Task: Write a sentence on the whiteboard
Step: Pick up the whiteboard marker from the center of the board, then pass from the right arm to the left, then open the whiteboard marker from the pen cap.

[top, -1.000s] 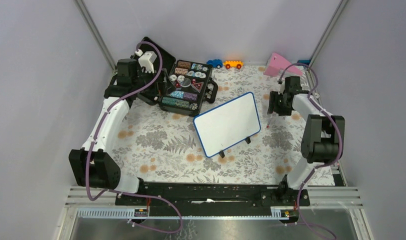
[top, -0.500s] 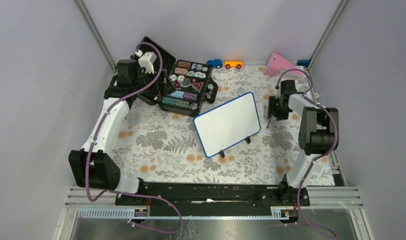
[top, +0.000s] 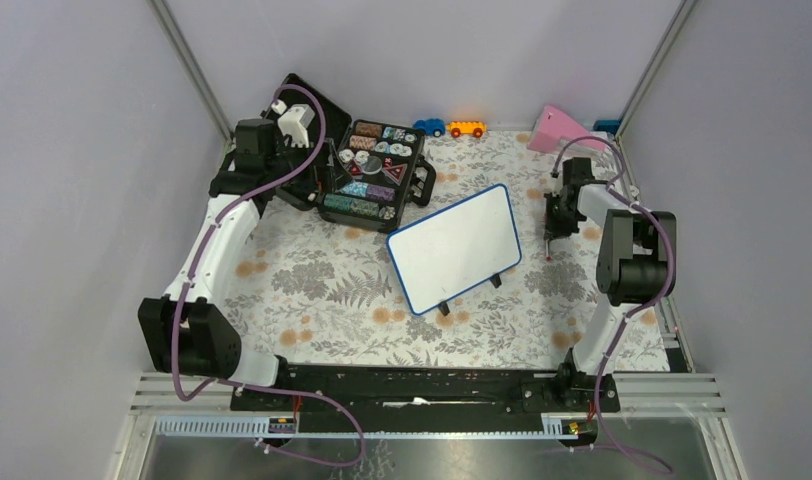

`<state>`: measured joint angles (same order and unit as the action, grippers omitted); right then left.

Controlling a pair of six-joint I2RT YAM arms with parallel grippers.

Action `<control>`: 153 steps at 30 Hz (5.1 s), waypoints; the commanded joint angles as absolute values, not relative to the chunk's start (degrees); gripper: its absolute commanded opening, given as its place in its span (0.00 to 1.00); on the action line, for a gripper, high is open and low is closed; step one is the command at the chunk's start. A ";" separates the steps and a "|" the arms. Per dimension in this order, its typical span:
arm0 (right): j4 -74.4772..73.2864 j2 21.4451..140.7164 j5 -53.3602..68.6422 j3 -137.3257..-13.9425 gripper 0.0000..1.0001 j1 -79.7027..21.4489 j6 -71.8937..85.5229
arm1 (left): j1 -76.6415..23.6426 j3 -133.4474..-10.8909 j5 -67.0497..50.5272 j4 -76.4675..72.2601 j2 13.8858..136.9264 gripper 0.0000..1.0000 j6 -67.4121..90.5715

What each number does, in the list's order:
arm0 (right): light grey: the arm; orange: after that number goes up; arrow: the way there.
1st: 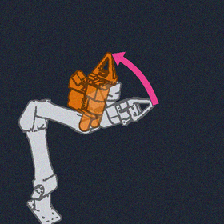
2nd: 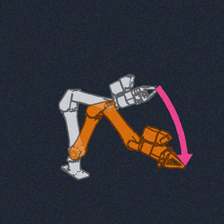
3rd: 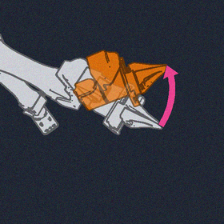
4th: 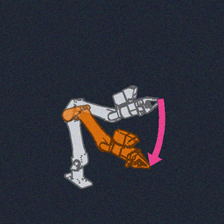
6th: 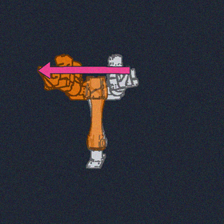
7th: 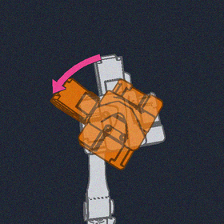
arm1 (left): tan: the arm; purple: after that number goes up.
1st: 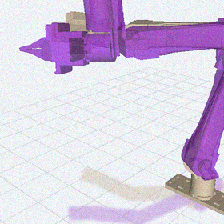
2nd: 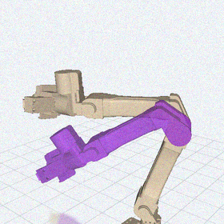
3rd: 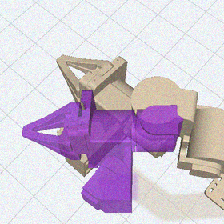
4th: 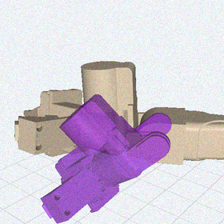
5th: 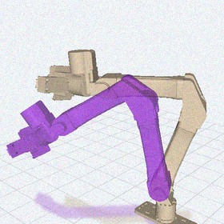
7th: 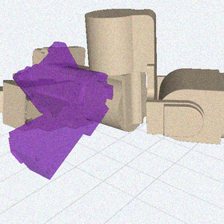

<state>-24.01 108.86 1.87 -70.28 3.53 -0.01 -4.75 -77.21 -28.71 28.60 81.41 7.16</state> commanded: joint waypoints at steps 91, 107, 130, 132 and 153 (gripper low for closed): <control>-47.44 83.63 -7.98 -96.25 0.15 -57.92 -35.31 | -20.04 -61.41 -78.67 -11.54 81.62 0.00 57.03; -47.64 80.01 34.16 -99.56 0.87 -37.72 -16.96 | -15.39 -72.40 -76.15 25.55 80.53 0.00 15.45; 34.62 85.35 73.57 -72.69 0.70 -25.65 59.89 | -11.51 -69.19 -78.69 1.31 70.39 0.00 30.96; 50.00 86.73 73.79 -70.47 0.65 -25.64 71.52 | -11.44 -67.58 -78.56 -5.21 70.32 0.00 35.96; 40.37 85.52 73.47 -70.49 0.34 -25.83 64.37 | -10.11 -60.92 -76.91 -30.65 71.64 0.00 57.98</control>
